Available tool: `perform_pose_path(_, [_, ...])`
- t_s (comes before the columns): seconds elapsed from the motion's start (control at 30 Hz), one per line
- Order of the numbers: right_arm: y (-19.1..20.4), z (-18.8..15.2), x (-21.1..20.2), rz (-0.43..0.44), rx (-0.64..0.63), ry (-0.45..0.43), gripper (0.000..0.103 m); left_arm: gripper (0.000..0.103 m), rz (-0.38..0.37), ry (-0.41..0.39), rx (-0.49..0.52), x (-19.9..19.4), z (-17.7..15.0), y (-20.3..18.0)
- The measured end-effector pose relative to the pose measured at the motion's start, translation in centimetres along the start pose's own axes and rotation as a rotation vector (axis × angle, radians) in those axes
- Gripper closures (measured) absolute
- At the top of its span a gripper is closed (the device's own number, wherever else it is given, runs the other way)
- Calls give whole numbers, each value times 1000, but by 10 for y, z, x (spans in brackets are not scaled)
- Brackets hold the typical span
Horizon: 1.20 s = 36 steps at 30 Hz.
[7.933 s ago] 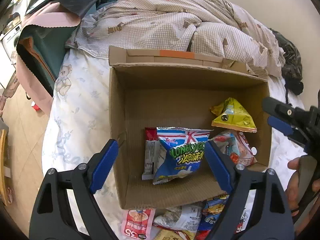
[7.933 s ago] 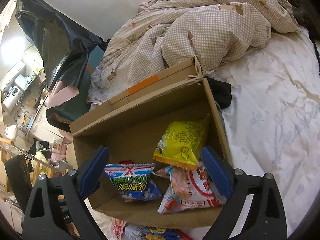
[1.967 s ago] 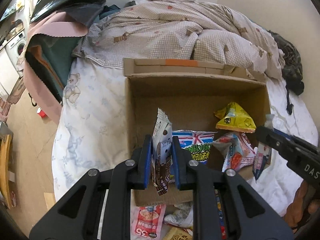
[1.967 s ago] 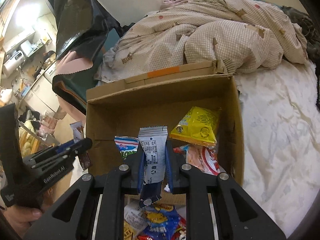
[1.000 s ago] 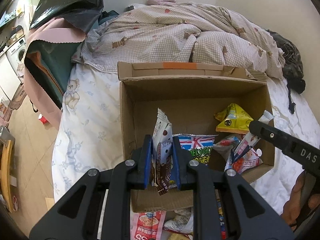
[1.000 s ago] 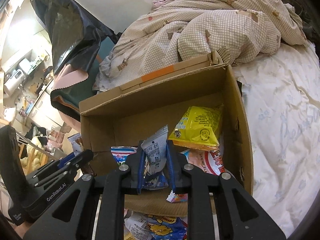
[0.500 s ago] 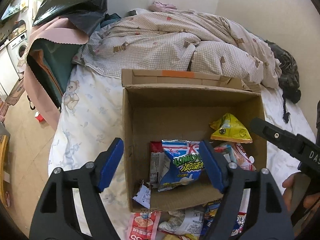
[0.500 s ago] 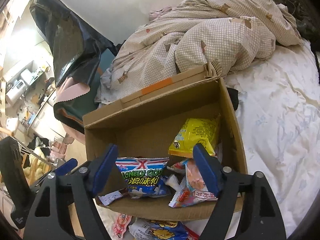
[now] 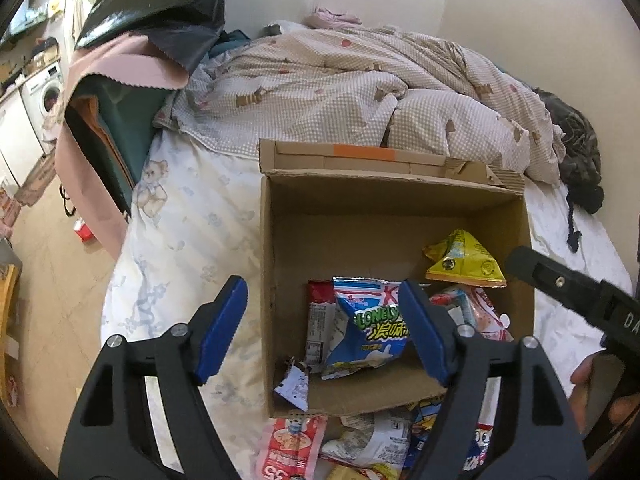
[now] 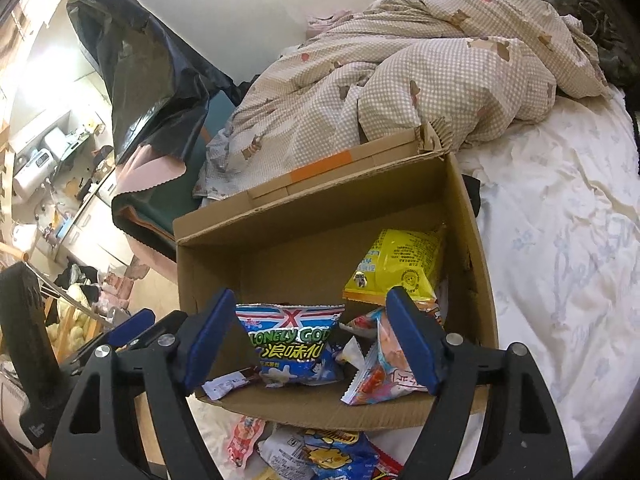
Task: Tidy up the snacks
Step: 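Move the left gripper back to the pile and grasp the pink stick pouch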
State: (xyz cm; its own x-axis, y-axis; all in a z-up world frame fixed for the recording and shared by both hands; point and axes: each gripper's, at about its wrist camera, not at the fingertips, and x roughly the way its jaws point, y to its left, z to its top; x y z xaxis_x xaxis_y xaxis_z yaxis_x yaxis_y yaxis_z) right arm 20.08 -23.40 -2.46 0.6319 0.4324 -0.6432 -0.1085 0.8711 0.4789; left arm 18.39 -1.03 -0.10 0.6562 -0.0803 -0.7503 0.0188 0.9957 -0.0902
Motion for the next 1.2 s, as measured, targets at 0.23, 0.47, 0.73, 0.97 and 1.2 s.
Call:
perform_pose_path(0.23, [8, -6, -23, -1, -8, -22, 23, 28, 4, -67, -6, -26, -3, 7])
perform_pose_path(0.47, [17, -18, -49, -1, -23, -25, 23, 28, -38, -115, -19, -56, -9, 19])
perform_pose_path(0.73, [17, -37, -67, -36, -68, 0, 23, 13, -106, 70, -151, -47, -38, 40])
perform_pose_path(0.97, [2, -57, -66, -76, -13, 66, 23, 13, 19, 117, -64, -50, -61, 33])
perform_pose_path(1.2, [-24, -75, -64, -148, 64, 155, 23, 13, 42, 173, -73, -43, -73, 37])
